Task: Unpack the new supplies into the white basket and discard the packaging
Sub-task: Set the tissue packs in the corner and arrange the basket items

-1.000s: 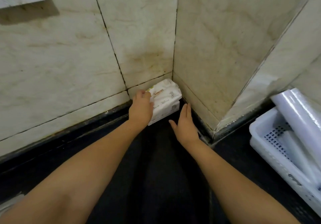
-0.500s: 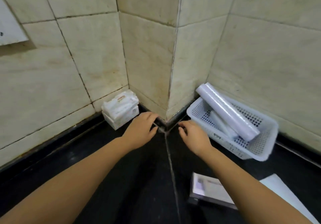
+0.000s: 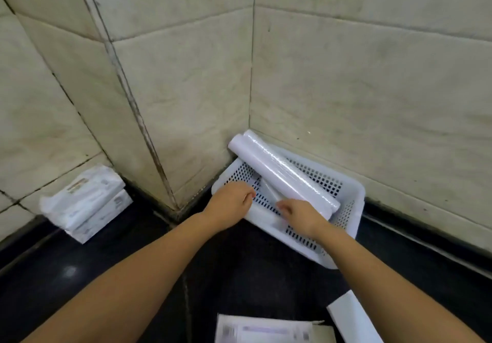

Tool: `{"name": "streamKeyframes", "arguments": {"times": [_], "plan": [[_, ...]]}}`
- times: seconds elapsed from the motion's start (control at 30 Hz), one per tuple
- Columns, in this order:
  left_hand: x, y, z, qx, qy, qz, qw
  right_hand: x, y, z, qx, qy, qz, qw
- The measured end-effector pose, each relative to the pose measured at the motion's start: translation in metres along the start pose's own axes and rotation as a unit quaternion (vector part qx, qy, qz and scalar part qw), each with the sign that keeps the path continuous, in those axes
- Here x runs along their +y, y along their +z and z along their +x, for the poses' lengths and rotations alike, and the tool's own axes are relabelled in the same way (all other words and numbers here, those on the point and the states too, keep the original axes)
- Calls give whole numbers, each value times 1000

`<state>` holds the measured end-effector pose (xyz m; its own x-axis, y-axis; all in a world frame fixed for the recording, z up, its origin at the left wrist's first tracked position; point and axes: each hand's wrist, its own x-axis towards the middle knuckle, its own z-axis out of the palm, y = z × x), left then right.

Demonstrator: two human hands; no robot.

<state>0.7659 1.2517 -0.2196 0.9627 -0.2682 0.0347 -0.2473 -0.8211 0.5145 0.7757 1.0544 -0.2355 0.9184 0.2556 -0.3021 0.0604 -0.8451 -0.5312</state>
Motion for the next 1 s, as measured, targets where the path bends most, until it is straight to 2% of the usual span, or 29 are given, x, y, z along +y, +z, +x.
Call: {"name": "streamKeyframes", "arguments": {"times": [0.13,0.27,0.4,0.53,0.73,0.83,0.9,1.0], "plan": [[-3,17,33,-32,-36,9,999,-3,13,28,-78,-9,-46,996],[-5,29,53,-65,-65,26,995,-2,19,39,-115,-1,-102,988],[-1,38,72,-149,32,57,987,3,21,34,-149,2,-36,988],[-10,48,84,-230,144,223,936,10,12,27,-164,-10,6,986],[-3,61,109,-286,173,364,869,22,-2,12,-196,-8,-44,980],[7,70,116,-276,172,356,876,33,-15,5,-213,-7,-63,975],[9,70,115,-252,202,363,874,39,-29,0,-217,-11,-58,974],[4,61,110,-294,200,351,866,44,-51,-5,-221,-23,-29,975]]}}
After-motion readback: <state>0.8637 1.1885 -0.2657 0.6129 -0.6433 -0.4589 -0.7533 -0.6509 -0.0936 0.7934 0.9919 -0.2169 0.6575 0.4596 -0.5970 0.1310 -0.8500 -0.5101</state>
